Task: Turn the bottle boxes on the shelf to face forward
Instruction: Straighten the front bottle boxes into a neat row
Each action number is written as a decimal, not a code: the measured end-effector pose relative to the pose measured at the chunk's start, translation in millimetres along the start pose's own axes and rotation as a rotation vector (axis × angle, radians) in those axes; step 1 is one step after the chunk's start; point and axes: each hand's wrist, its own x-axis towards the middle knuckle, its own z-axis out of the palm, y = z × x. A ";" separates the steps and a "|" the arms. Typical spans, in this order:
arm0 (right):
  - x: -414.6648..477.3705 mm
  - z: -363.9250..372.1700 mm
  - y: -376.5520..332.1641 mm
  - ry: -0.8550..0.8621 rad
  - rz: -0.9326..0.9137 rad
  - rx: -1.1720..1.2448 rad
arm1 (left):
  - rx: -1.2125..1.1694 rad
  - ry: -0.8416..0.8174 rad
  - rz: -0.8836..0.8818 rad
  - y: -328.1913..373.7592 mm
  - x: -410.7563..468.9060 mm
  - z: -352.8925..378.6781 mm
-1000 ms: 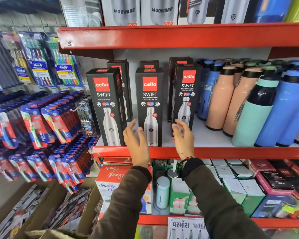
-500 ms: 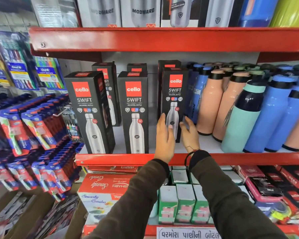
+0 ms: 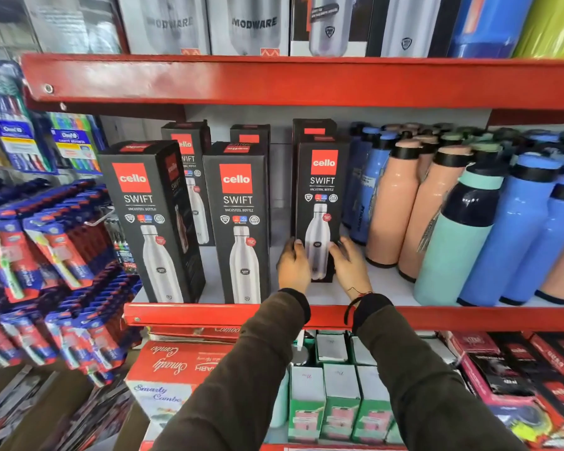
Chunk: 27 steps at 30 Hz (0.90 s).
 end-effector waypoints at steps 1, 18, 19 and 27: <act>-1.1 -0.9 0.4 -0.004 0.003 0.008 | 0.002 0.004 0.001 -0.7 -0.3 -0.7; -63.9 -13.3 -11.1 0.056 -0.055 0.102 | 0.023 0.060 0.014 0.5 -59.9 -28.2; -66.7 -14.3 -10.3 0.057 -0.056 0.090 | 0.028 0.057 0.024 0.1 -63.2 -29.6; -85.5 -21.1 -16.0 0.050 -0.049 0.044 | 0.073 0.061 0.046 1.6 -85.1 -34.9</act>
